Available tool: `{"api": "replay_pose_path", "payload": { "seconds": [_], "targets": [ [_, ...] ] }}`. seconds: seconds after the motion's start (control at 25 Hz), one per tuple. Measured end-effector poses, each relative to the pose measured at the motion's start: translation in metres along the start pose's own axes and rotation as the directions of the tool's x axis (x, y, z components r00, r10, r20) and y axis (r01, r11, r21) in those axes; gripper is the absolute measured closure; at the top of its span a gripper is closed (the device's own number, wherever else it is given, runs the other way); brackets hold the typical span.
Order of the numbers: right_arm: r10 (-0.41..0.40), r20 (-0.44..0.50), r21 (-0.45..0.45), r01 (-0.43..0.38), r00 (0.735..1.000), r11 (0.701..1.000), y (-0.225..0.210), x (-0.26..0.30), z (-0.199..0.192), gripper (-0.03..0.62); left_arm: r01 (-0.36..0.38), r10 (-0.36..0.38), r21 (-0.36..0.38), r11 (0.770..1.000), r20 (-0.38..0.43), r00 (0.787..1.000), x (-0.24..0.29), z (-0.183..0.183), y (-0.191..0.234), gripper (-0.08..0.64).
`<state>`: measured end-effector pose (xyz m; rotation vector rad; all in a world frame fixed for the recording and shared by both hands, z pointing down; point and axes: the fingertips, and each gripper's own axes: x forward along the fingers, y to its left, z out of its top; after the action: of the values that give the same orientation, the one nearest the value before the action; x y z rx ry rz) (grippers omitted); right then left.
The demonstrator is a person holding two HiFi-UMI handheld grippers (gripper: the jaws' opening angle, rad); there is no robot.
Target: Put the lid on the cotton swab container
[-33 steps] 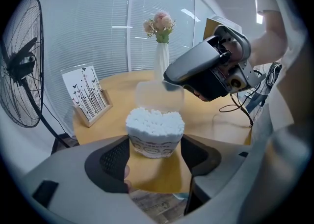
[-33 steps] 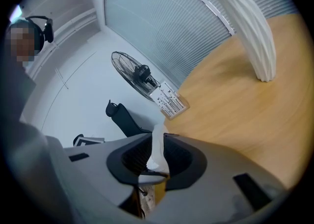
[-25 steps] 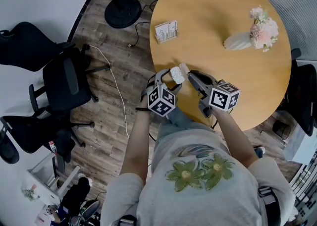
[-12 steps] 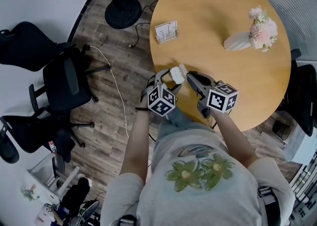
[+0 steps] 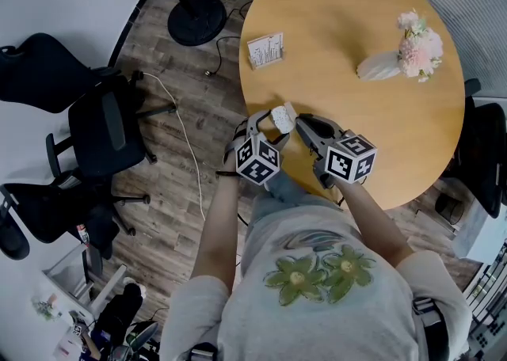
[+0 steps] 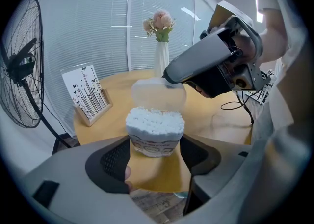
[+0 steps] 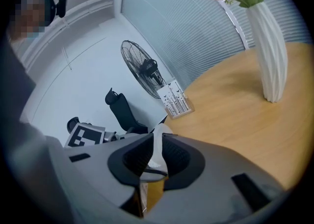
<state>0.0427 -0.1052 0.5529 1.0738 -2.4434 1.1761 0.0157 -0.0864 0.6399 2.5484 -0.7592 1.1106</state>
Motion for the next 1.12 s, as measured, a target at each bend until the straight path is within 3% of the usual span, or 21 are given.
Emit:
{"api": "replay_pose_path", "payload": {
  "seconds": [0.6, 1.12],
  "targets": [
    [-0.060, -0.028, -0.117, 0.056, 0.998, 0.992, 0.008, 0.004, -0.002, 0.534, -0.007, 0.007, -0.007, 1.000, -0.004, 1.000, -0.001, -0.001, 0.000, 0.242],
    [-0.071, -0.035, -0.165, 0.064, 0.997, 0.984, 0.014, 0.007, -0.006, 0.534, -0.008, 0.008, -0.013, 1.000, -0.007, 1.000, -0.002, -0.003, 0.000, 0.244]
  ]
}}
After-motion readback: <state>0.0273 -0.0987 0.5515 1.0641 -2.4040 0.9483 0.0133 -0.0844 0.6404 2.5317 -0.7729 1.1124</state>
